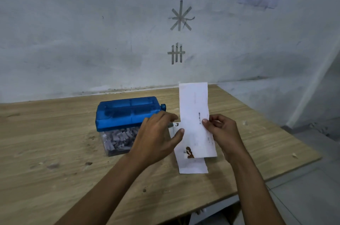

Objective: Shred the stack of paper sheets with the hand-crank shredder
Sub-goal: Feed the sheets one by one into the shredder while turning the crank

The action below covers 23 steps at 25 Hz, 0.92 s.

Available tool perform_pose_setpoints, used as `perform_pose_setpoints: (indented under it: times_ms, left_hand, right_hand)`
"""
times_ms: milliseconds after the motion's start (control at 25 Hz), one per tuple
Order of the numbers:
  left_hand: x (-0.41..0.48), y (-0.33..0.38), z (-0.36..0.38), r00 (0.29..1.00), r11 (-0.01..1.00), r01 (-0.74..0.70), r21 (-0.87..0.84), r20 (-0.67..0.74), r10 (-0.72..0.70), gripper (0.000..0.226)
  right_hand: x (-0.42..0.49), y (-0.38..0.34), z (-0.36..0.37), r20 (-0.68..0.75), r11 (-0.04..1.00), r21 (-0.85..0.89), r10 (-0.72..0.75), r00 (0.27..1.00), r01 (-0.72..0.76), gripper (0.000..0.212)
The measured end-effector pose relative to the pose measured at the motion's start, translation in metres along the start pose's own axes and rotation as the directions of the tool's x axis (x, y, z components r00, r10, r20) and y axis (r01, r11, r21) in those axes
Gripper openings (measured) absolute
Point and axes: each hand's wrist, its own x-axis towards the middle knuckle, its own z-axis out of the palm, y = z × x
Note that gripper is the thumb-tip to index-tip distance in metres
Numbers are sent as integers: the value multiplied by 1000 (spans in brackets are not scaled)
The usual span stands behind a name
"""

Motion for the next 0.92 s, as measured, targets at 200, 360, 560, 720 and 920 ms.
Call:
perform_pose_setpoints:
  times_ms: [200, 360, 560, 720, 920]
  left_hand:
    - [18, 21, -18, 933, 797, 361, -484, 188, -309, 29]
    - [27, 20, -36, 915, 604, 377, -703, 181, -360, 10]
    - [42, -2, -74, 907, 639, 314, -702, 23, -421, 9]
    - [50, -37, -103, 885, 665, 316, -677, -43, -464, 8]
    - [43, -69, -114, 895, 719, 328, -613, -41, -444, 14]
  right_hand:
    - [3, -37, 15, 42, 968, 248, -39, 998, 27, 15]
    - [4, -50, 29, 51, 941, 339, -3, 999, -14, 34]
    - [-3, -26, 47, 118, 989, 103, 98, 988, -110, 36]
    - [-8, -12, 77, 121, 997, -47, 71, 990, -66, 34]
    - [-10, -8, 107, 230, 996, -73, 63, 971, -47, 77]
